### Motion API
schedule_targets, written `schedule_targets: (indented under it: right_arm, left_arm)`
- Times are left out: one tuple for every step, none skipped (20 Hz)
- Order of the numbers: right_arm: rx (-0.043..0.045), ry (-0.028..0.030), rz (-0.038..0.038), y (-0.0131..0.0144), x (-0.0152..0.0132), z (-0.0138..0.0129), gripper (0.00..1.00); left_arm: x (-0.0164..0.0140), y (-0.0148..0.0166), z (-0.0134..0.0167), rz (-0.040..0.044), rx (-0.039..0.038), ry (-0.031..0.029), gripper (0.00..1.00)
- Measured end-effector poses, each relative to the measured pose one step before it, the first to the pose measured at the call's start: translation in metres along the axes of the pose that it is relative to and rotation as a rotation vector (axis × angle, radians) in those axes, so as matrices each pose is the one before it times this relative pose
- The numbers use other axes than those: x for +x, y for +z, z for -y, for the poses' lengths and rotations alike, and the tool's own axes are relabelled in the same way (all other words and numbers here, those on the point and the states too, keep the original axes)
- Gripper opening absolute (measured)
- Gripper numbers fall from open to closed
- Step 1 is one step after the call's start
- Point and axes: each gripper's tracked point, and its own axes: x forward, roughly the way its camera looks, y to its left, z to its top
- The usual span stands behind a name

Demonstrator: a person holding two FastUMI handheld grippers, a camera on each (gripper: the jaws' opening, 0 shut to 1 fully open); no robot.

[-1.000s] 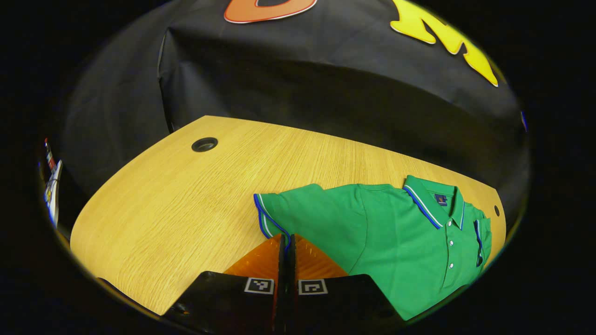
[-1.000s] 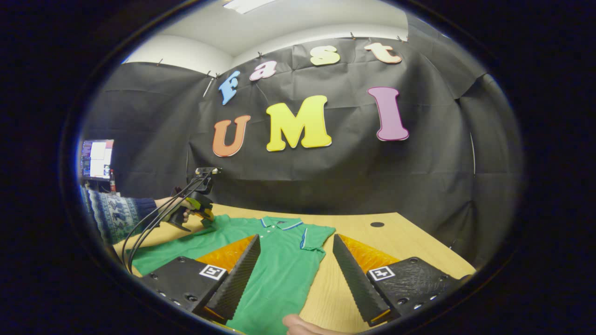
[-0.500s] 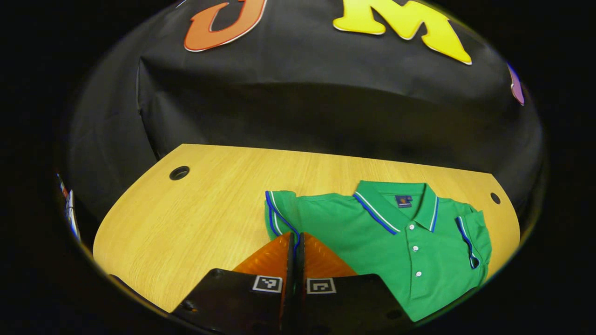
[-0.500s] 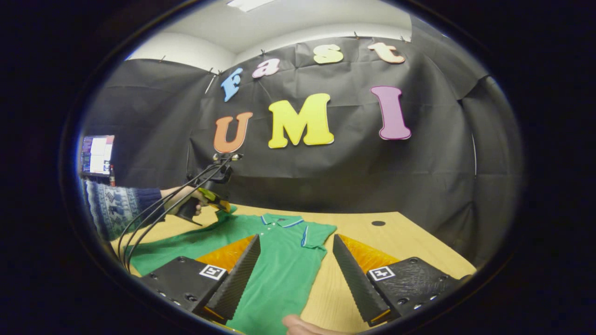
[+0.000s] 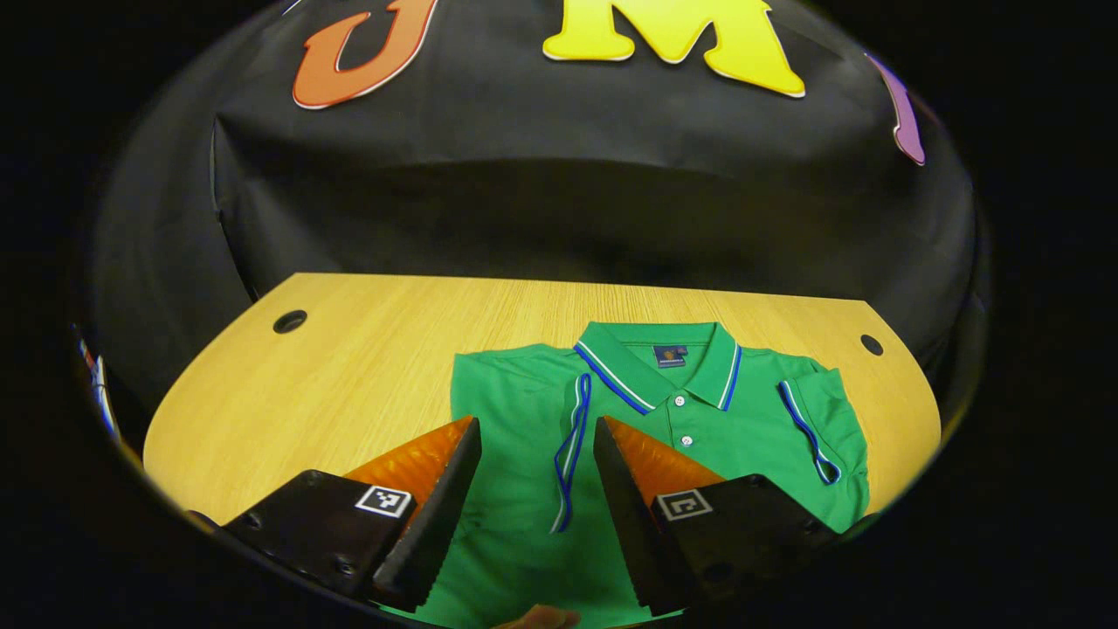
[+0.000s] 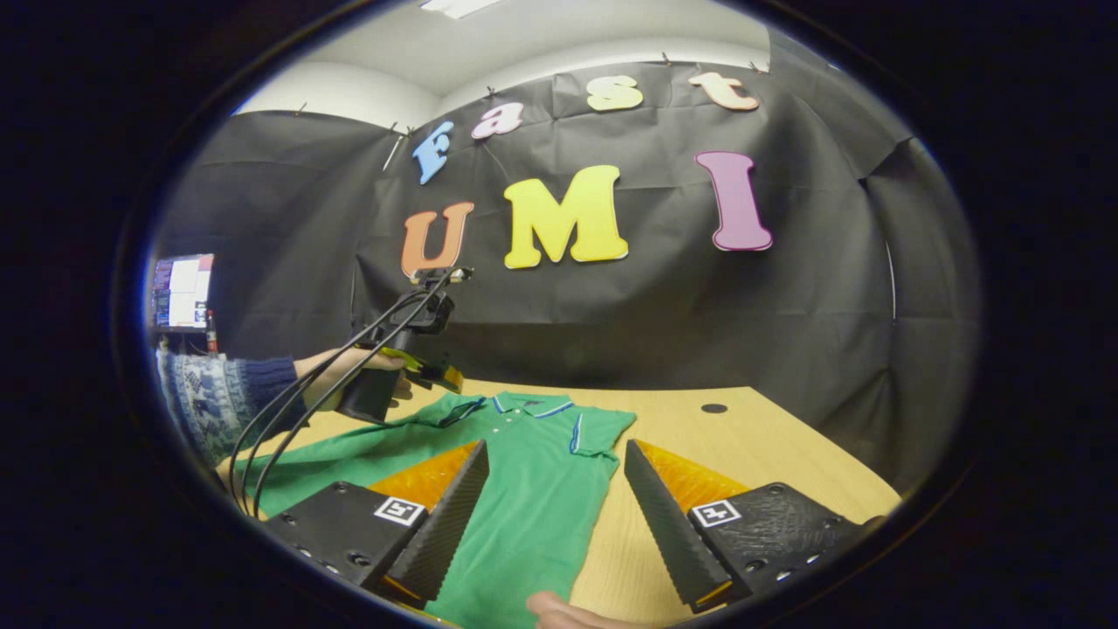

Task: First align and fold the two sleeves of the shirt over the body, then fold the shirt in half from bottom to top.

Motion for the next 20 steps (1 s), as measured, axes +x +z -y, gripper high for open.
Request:
schedule_targets:
  right_arm:
    - [-0.01008,-0.00385,0.00143,0.00124,-0.00239,-0.00217,0.95]
    - [-0.0099,-0.01032,0.00545,0.00398,-0.00226,-0.00189,0.96]
    - [-0.00755,-0.01059,0.00623,0.00538,-0.00311,-0.00109,0.96]
    - [-0.00511,-0.01082,0.00878,0.0066,-0.00401,-0.00208,0.95]
    - [0.00029,-0.00959,0.00897,0.00676,-0.00539,-0.00226,0.96]
    - [0.00563,-0.01205,0.00275,0.00633,-0.00561,-0.0013,0.96]
    - [0.00722,-0.0023,0.00014,0.00525,-0.00613,-0.00218,0.96]
    - [0.00819,-0.00077,-0.00387,0.00579,-0.00694,-0.00426,0.95]
    - [-0.00243,0.00196,-0.00284,0.00419,-0.00669,-0.00392,0.95]
    - [-0.01501,-0.00377,0.00043,0.00387,-0.00634,-0.00165,0.95]
    - [-0.02303,-0.01112,0.00684,0.00586,-0.00684,-0.00097,0.96]
    - [-0.02239,-0.01114,0.01181,0.00647,-0.00751,-0.0008,0.95]
    - [-0.01155,-0.00998,0.01335,0.00619,-0.00737,-0.00255,0.94]
    - [-0.00111,-0.00588,0.01047,0.00363,-0.00793,-0.00347,0.96]
    - [0.00649,-0.00651,0.00551,0.0028,-0.00666,-0.00218,0.96]
    - [0.00861,-0.01379,-0.00223,-0.00116,-0.00597,0.00004,0.96]
    - [0.00688,-0.01501,-0.01085,-0.004,-0.00468,0.00159,0.96]
    - [0.00697,-0.01114,-0.01962,-0.00778,-0.00405,0.00044,0.95]
    - [0.00006,-0.00421,-0.0262,-0.01051,-0.00271,-0.00056,0.95]
    - [-0.00881,-0.00289,-0.03111,-0.01261,-0.00092,0.00001,0.95]
  left_arm:
    - [-0.01098,0.00329,-0.00073,0.02483,-0.00483,-0.00212,0.88]
    - [-0.01233,0.00369,0.00092,0.02625,-0.01417,-0.01114,0.88]
    - [-0.0131,0.00395,0.00019,0.03279,-0.01577,-0.00609,0.88]
    - [-0.01494,0.00538,-0.00249,0.03095,-0.00754,-0.00292,0.88]
    - [-0.01826,0.00496,-0.00037,0.03431,-0.00569,-0.01317,0.88]
    - [-0.01777,0.00908,0.00055,0.053,0.00652,-0.01403,0.89]
    - [-0.01715,0.00949,-0.00405,0.05902,0.00812,0.0034,0.89]
    - [-0.0188,0.00696,-0.00394,0.04075,-0.00247,0.00316,0.89]
    - [-0.01997,0.00359,-0.00131,0.03206,-0.01114,-0.00272,0.98]
    - [-0.01808,-0.00012,-0.00138,0.0062,-0.00892,-0.00527,1.0]
    - [-0.01721,-0.00377,-0.0023,0.00317,-0.00447,-0.0013,1.0]
    - [-0.01632,0.0004,-0.00301,0.01659,-0.00111,-0.00144,1.0]
    - [-0.01441,0.00124,-0.0031,0.01711,0.00013,0.00457,1.0]
    - [-0.01631,-0.00125,-0.00315,0.01828,0.01667,-0.00048,1.0]
    - [-0.01724,-0.00234,-0.0044,0.01126,0.02748,0.00316,1.0]
    - [-0.01625,-0.00305,-0.00749,0.00931,0.02938,0.01941,1.0]
    - [-0.01521,-0.00537,-0.00666,0.01196,0.01765,0.01604,1.0]
    - [-0.01418,-0.00502,-0.00199,0.00766,-0.00199,-0.00253,1.0]
    - [-0.01181,-0.00914,-0.0006,-0.00704,-0.00513,-0.00344,1.0]
    - [-0.01115,-0.00999,-0.00052,-0.01178,-0.00394,-0.00822,1.0]
